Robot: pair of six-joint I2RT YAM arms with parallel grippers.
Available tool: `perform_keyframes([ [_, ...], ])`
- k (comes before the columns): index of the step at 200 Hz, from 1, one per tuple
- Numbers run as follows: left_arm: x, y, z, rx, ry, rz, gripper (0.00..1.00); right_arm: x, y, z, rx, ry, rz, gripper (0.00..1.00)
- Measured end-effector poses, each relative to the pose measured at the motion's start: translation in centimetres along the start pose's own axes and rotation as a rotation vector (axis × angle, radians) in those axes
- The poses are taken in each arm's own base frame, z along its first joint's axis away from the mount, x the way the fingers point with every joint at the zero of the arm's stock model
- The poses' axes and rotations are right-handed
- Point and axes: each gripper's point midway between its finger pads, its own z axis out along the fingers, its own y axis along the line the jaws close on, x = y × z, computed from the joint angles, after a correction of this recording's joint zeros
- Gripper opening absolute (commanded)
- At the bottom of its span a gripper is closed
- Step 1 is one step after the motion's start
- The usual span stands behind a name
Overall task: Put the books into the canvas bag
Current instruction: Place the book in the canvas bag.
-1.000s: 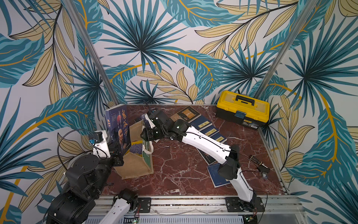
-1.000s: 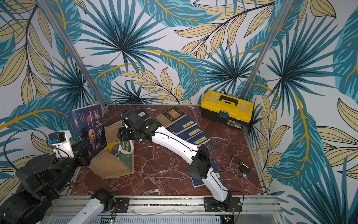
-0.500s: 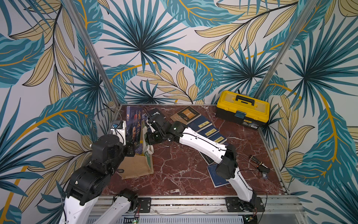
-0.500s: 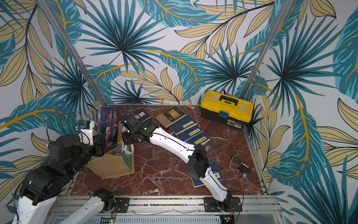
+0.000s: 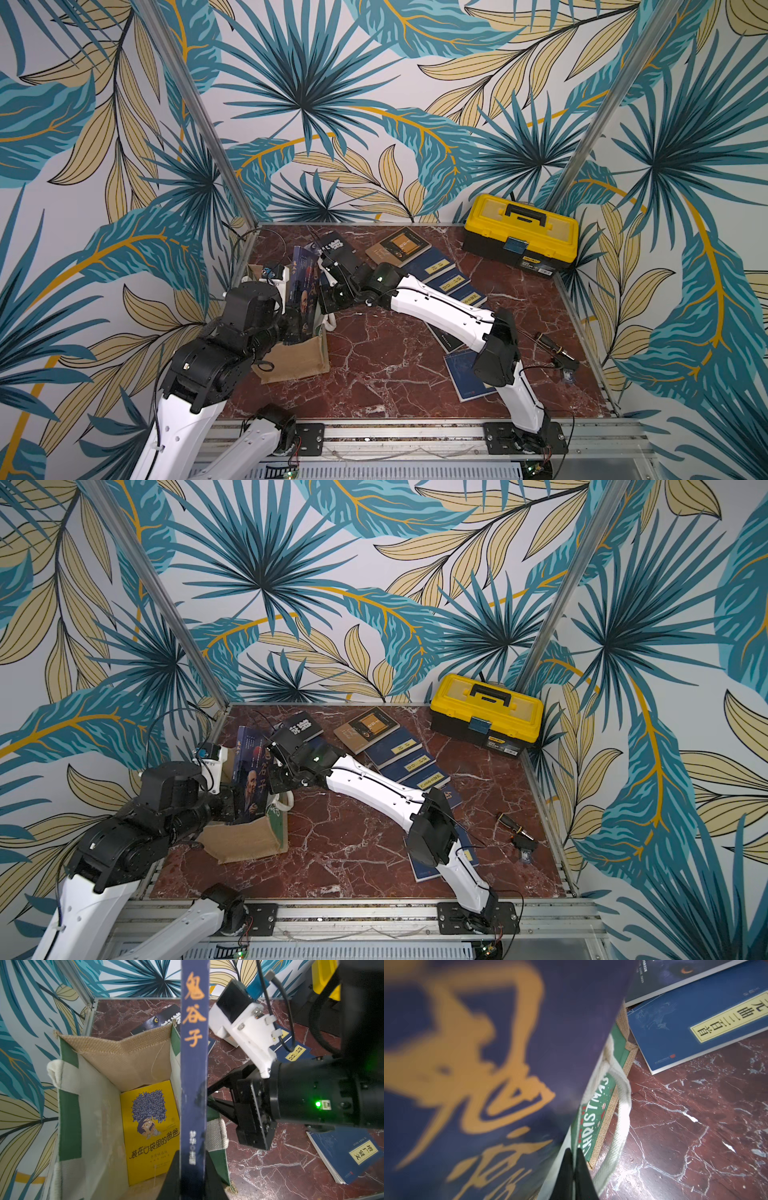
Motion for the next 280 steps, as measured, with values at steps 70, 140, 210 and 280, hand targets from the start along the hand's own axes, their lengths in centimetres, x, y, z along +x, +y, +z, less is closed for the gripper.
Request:
perform_keyframes([
  [70, 2.2, 0.8, 0.0, -0.042, 0.096, -0.051, 0.0, 0.3, 0.1, 0.1, 0.001, -0.001, -0.012, 0.0],
  [140, 2.9, 2.1, 1.2, -0.135, 0.167, -0.081, 0.0, 0.6, -0.2, 0.1, 0.007, 0.003, -0.01, 0.0],
  [210, 2.6, 3.6, 0.8, -0.217, 0.188, -0.131, 0.0, 0.2, 0.3, 0.0, -0.016, -0.008, -0.012, 0.0],
  [280, 2.5, 4.1, -1.6, -0.216, 0.14, -0.148, 0.0, 0.3, 0.7, 0.0, -0.034, -0.003, -0.013, 0.0],
])
